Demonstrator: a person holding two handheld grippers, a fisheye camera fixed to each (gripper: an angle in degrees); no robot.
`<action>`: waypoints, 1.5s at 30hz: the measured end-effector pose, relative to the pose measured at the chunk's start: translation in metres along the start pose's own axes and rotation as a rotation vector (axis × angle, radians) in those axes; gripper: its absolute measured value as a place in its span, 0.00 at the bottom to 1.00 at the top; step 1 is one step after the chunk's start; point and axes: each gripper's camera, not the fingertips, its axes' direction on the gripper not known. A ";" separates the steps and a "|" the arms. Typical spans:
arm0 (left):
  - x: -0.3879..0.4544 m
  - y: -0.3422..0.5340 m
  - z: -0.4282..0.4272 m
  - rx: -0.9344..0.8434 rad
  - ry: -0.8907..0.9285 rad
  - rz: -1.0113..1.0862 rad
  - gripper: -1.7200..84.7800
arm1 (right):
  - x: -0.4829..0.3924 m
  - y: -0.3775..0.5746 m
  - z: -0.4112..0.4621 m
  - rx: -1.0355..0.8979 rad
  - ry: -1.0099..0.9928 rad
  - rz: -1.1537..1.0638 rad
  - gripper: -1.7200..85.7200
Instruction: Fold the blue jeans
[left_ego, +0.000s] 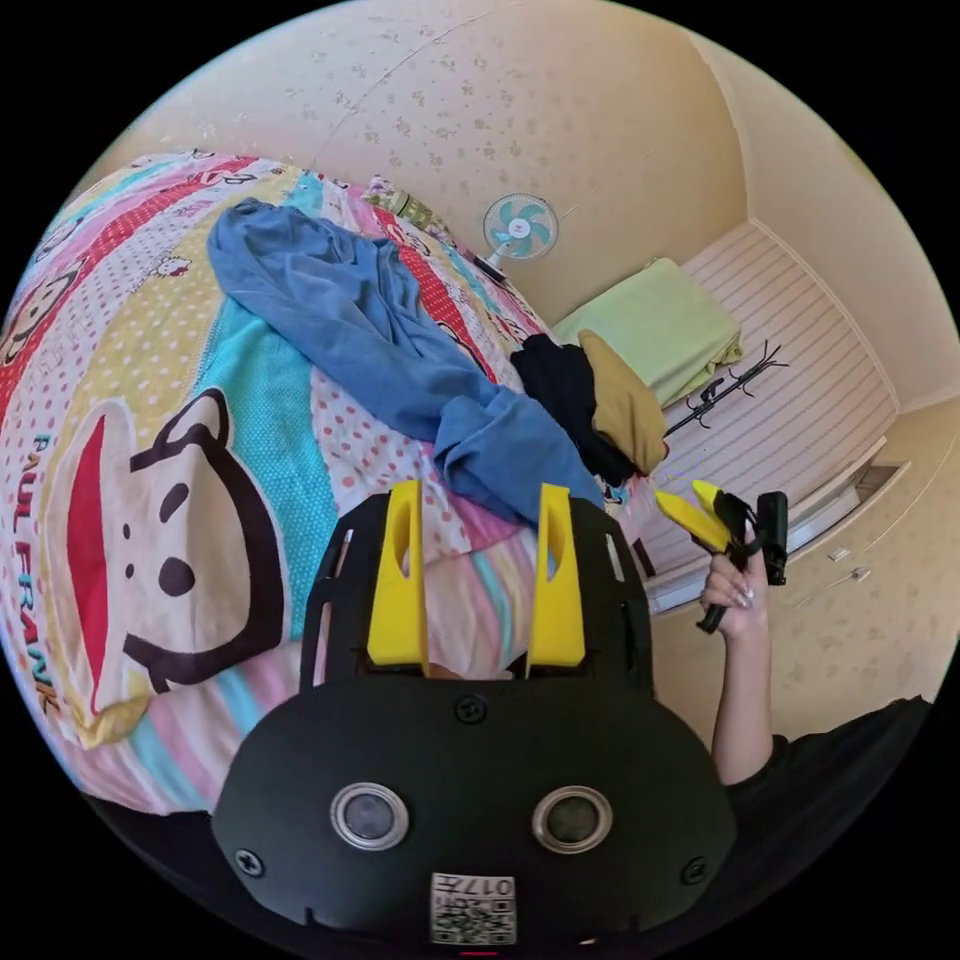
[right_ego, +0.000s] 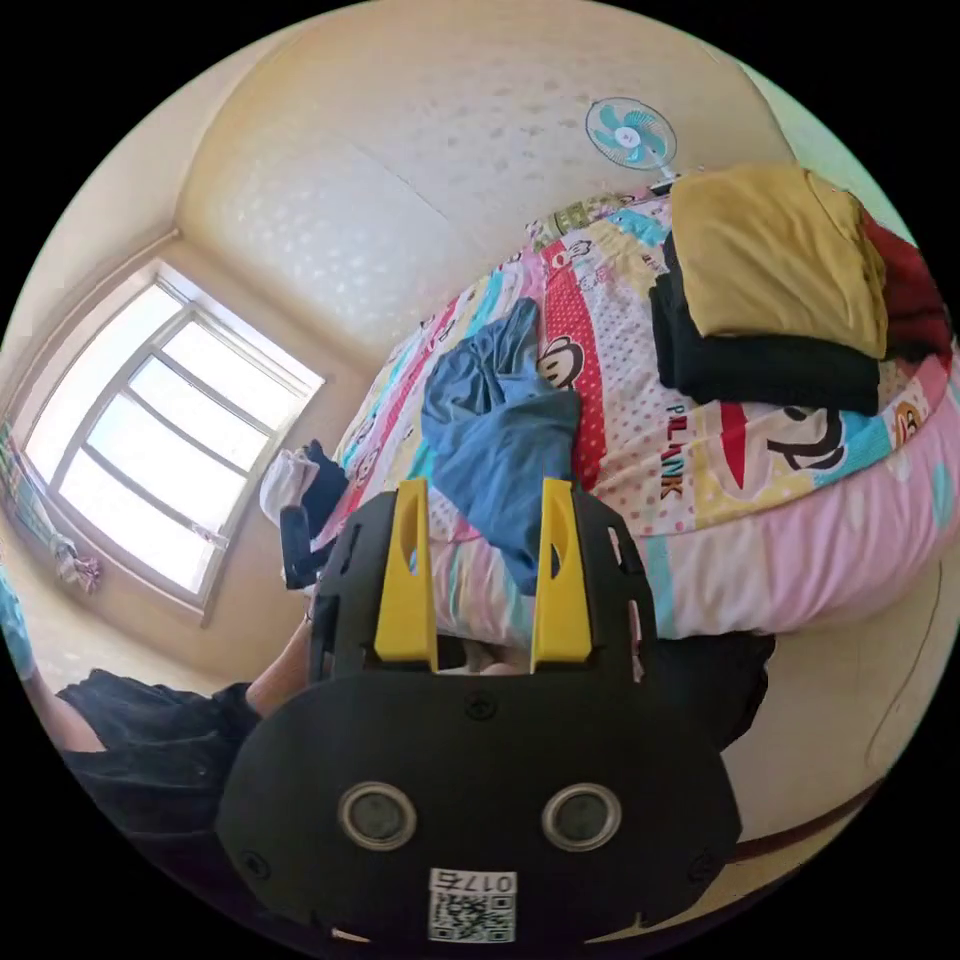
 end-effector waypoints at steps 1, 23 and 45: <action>-0.004 -0.005 0.012 -0.020 0.014 -0.004 0.20 | -0.001 0.003 0.011 -0.013 0.009 0.005 0.18; 0.006 0.014 -0.139 -0.065 0.181 -0.028 0.15 | 0.053 0.035 -0.056 0.078 -0.173 0.134 0.16; -0.070 0.100 -0.182 -0.613 -0.269 -0.100 0.02 | 0.061 0.051 -0.102 0.012 0.425 0.355 0.06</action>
